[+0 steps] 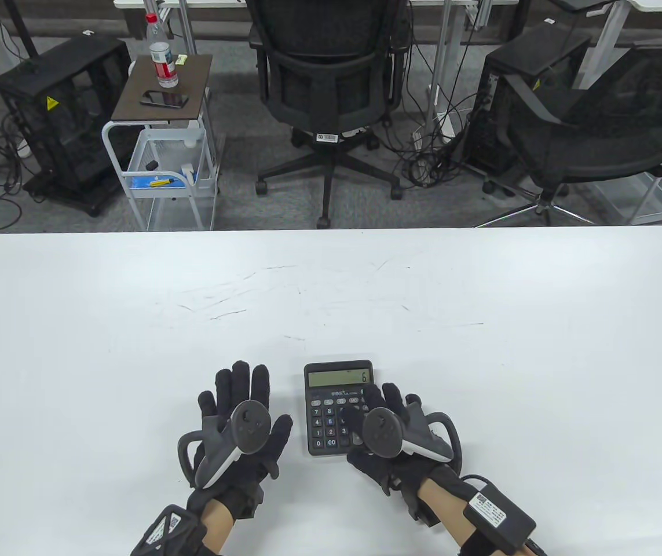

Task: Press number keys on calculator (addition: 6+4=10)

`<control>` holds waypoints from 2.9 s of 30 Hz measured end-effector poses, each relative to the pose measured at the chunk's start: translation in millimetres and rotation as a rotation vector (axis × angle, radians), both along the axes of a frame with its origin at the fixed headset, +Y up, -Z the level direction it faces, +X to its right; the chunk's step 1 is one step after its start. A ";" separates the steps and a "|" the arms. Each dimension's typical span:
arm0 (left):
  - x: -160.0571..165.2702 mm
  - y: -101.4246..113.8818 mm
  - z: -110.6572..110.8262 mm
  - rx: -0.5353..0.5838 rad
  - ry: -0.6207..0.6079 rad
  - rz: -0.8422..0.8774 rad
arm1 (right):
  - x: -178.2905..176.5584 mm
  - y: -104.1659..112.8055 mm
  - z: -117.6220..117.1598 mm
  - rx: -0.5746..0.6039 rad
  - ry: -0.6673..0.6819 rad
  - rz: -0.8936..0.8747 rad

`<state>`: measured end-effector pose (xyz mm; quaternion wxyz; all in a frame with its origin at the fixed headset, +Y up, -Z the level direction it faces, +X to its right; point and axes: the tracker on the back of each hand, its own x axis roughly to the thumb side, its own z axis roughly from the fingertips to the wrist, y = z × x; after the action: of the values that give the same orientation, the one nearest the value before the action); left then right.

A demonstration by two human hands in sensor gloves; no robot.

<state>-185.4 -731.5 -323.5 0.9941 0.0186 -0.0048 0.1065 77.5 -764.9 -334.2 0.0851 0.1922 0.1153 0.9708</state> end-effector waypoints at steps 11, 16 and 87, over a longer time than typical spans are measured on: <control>0.2 -0.1 0.7 0.004 -0.006 -0.008 | 11.5 8.3 6.1 -0.065 0.029 -0.049; -0.6 -0.4 1.0 -0.002 -0.003 -0.005 | 10.8 8.1 8.8 -0.072 0.054 -0.055; 2.6 0.0 2.6 -0.028 -0.001 -0.046 | -43.1 9.6 -1.0 0.052 0.061 0.026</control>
<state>-182.8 -731.4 -320.8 0.9965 0.0043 -0.0044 0.0839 34.4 -755.3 -335.2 0.0638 0.2223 0.0953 0.9682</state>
